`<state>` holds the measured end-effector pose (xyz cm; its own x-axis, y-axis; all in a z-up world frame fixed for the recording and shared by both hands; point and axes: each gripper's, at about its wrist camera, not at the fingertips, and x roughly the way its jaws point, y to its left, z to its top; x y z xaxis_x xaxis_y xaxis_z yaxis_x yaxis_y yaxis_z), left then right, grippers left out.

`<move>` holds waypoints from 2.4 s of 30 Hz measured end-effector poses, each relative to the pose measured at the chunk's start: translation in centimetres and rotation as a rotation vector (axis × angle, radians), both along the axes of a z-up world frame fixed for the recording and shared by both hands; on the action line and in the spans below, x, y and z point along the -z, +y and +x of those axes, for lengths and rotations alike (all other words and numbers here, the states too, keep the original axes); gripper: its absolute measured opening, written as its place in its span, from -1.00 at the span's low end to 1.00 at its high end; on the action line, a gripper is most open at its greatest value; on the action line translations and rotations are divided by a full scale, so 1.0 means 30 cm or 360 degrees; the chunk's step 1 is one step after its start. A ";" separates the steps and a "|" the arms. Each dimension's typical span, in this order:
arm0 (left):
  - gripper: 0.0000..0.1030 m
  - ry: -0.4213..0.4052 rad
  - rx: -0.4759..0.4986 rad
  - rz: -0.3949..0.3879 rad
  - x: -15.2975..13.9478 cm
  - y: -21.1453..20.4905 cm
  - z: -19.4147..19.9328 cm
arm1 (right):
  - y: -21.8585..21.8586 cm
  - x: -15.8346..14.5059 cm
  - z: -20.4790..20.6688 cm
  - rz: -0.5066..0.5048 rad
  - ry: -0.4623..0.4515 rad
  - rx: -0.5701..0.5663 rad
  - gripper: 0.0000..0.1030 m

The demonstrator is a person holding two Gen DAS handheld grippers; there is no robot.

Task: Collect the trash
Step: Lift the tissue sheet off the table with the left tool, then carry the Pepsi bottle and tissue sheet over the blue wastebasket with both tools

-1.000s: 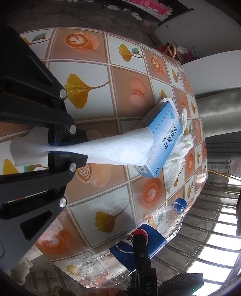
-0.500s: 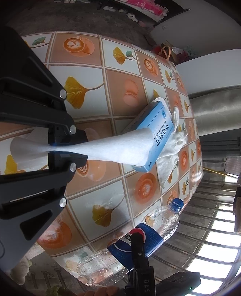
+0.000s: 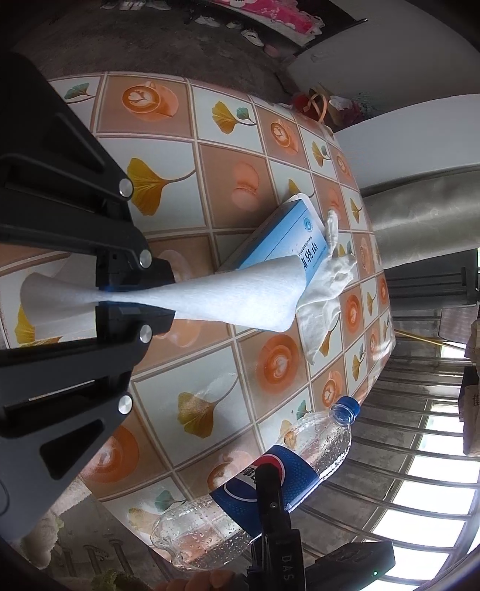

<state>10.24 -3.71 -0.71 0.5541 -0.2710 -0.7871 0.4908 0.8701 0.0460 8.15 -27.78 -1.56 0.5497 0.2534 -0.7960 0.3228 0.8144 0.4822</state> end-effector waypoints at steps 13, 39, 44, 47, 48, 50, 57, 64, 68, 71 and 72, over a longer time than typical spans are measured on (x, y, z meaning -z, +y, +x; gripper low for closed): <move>-0.98 -0.0081 0.0023 -0.0006 -0.064 -0.028 -0.046 | -0.021 -0.038 -0.080 0.0005 -0.0063 0.0030 0.13; -0.98 -0.0276 0.0291 -0.0017 -0.194 -0.278 -0.152 | -0.170 -0.108 -0.354 0.0025 -0.0187 0.0253 0.13; -0.98 -0.0299 0.0348 -0.0018 -0.206 -0.332 -0.165 | -0.213 -0.112 -0.411 0.0022 -0.0204 0.0313 0.13; -0.98 -0.0312 0.0378 -0.0012 -0.210 -0.366 -0.178 | -0.233 -0.112 -0.438 0.0024 -0.0212 0.0340 0.13; -0.98 -0.0316 0.0387 -0.0010 -0.212 -0.375 -0.180 | -0.240 -0.111 -0.448 0.0026 -0.0214 0.0348 0.13; -0.98 -0.0323 0.0403 -0.0005 -0.213 -0.395 -0.182 | -0.254 -0.108 -0.461 0.0029 -0.0217 0.0361 0.13; -0.98 -0.0349 0.0472 0.0014 -0.218 -0.467 -0.192 | -0.292 -0.110 -0.517 0.0045 -0.0235 0.0419 0.13; -0.98 -0.0288 0.0626 -0.0037 -0.226 -0.608 -0.188 | -0.367 -0.106 -0.611 0.0075 -0.0274 0.0546 0.13; -0.98 -0.0193 0.0757 -0.0114 -0.232 -0.733 -0.175 | -0.456 -0.109 -0.729 0.0068 -0.0298 0.0729 0.13; -0.98 -0.0054 0.0872 -0.0184 -0.223 -0.855 -0.162 | -0.536 -0.097 -0.841 0.0068 -0.0302 0.0912 0.13; -0.98 0.0005 0.0908 -0.0200 -0.214 -0.906 -0.157 | -0.564 -0.088 -0.882 0.0070 -0.0298 0.0979 0.13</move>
<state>5.52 -30.87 5.72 0.2909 -0.6173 -0.7310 0.8834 0.4667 -0.0425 -18.30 -44.72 1.08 0.7334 -0.1220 -0.6687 0.6317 0.4857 0.6042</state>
